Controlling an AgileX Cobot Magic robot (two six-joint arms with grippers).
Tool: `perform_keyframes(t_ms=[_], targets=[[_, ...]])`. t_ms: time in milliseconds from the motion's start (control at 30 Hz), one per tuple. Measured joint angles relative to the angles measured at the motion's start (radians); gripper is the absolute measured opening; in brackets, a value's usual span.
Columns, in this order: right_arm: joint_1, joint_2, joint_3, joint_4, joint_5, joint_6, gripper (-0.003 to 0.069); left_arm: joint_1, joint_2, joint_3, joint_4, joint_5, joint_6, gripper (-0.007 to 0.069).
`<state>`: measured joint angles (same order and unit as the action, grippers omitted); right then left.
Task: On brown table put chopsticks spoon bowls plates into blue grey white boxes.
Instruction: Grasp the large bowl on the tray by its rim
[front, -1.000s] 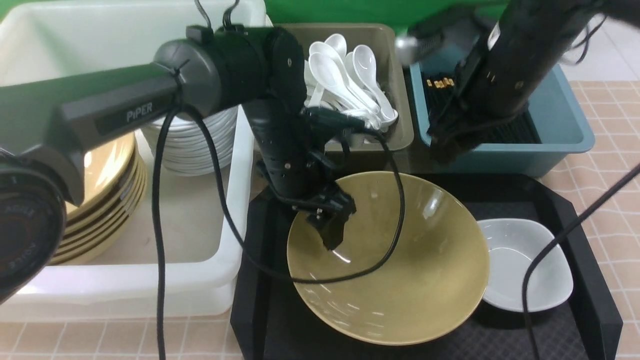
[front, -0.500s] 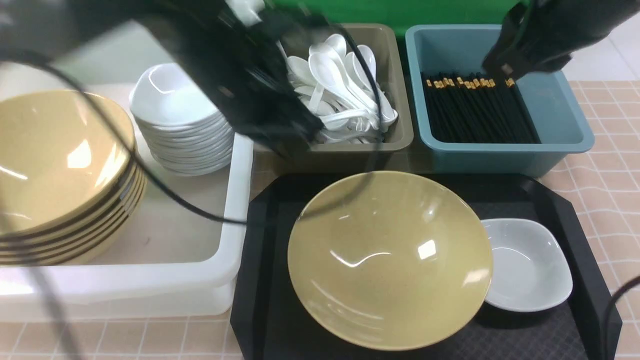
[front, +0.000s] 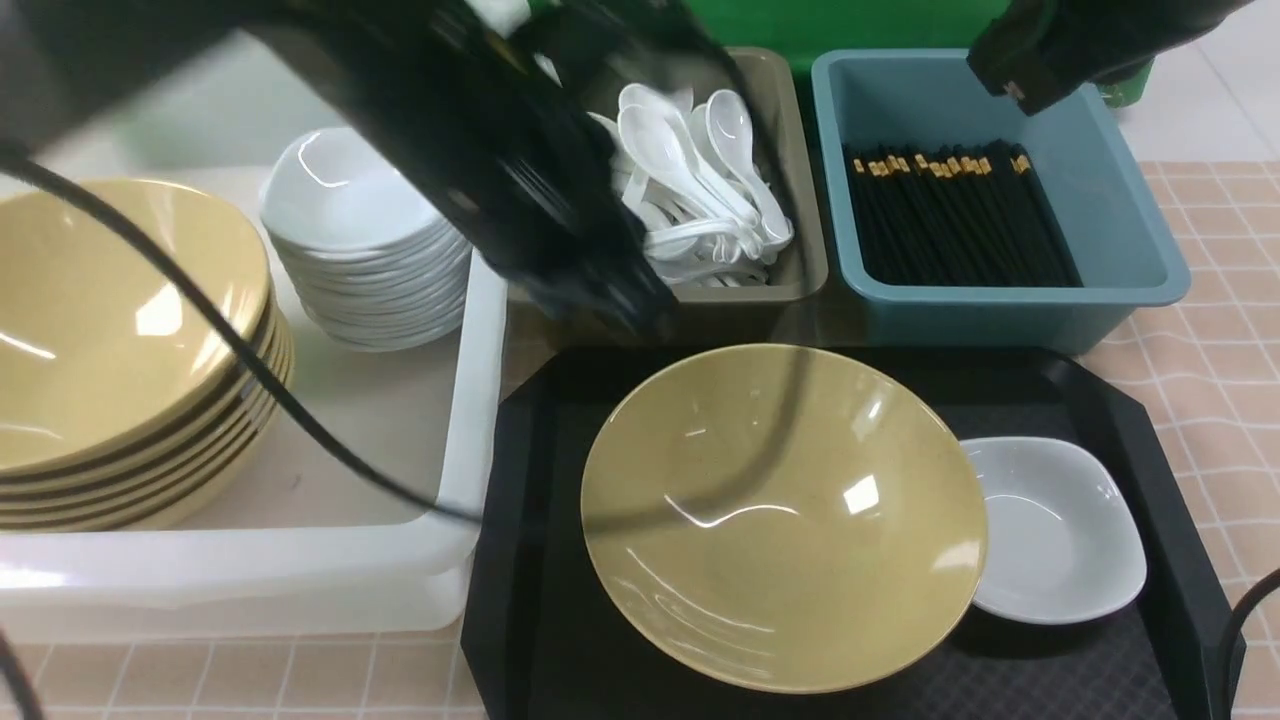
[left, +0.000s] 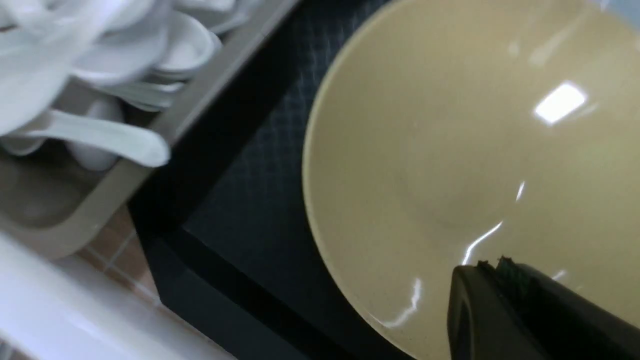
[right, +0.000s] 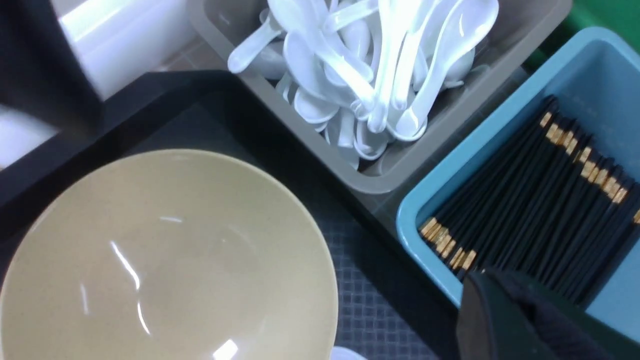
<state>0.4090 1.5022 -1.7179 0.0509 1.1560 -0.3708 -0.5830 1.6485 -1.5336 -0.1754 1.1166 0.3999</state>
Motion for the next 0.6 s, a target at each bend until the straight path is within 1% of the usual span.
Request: perform_keyframes(t_ms=[33,100,133,167,200,267,333,367,400,433,467,500,567,600], targets=[[0.0,0.0,0.001,-0.002,0.01,-0.001,0.0037,-0.039,0.02,0.004,0.069,-0.005,-0.056,0.0001],[0.0,0.0,0.001,-0.004,0.017,-0.002,0.0037,-0.073,0.064,0.005,0.175,-0.017,-0.162,0.0003],[0.0,0.0,0.001,-0.004,0.017,-0.002,0.0037,-0.074,0.068,0.005,0.181,-0.019,-0.169,0.0004],[0.0,0.0,0.001,-0.004,0.017,-0.002,0.0037,-0.075,0.095,0.005,0.205,-0.027,-0.209,0.0009],[0.0,0.0,0.001,-0.004,0.017,-0.002,0.0037,-0.075,0.114,0.005,0.215,-0.028,-0.226,0.0016],[0.0,0.0,0.001,-0.004,0.017,-0.002,0.0037,-0.075,0.149,0.005,0.22,-0.031,-0.243,0.0066],[0.0,0.0,0.001,-0.004,0.017,-0.002,0.0037,-0.075,0.17,0.005,0.205,-0.037,-0.245,0.0134],[0.0,0.0,0.001,-0.004,0.017,-0.003,0.0037,-0.075,0.184,0.005,0.191,-0.049,-0.246,0.0211],[0.0,0.0,0.001,-0.004,0.018,-0.003,0.0037,-0.075,0.191,0.005,0.185,-0.061,-0.246,0.0272],[0.0,0.0,0.001,-0.004,0.018,-0.004,0.0037,-0.075,0.191,0.005,0.181,-0.063,-0.246,0.0285],[0.0,0.0,0.001,-0.004,0.018,-0.004,0.0037,-0.075,0.199,0.005,0.175,-0.077,-0.248,0.0372],[0.0,0.0,0.001,-0.004,0.018,-0.004,0.0037,-0.075,0.203,0.005,0.17,-0.091,-0.249,0.043],[0.0,0.0,0.001,-0.004,0.018,-0.004,0.0037,-0.075,0.212,0.005,0.168,-0.103,-0.249,0.0502],[0.0,0.0,0.001,-0.004,0.018,-0.004,0.0038,-0.075,0.221,0.005,0.168,-0.108,-0.249,0.0552]])
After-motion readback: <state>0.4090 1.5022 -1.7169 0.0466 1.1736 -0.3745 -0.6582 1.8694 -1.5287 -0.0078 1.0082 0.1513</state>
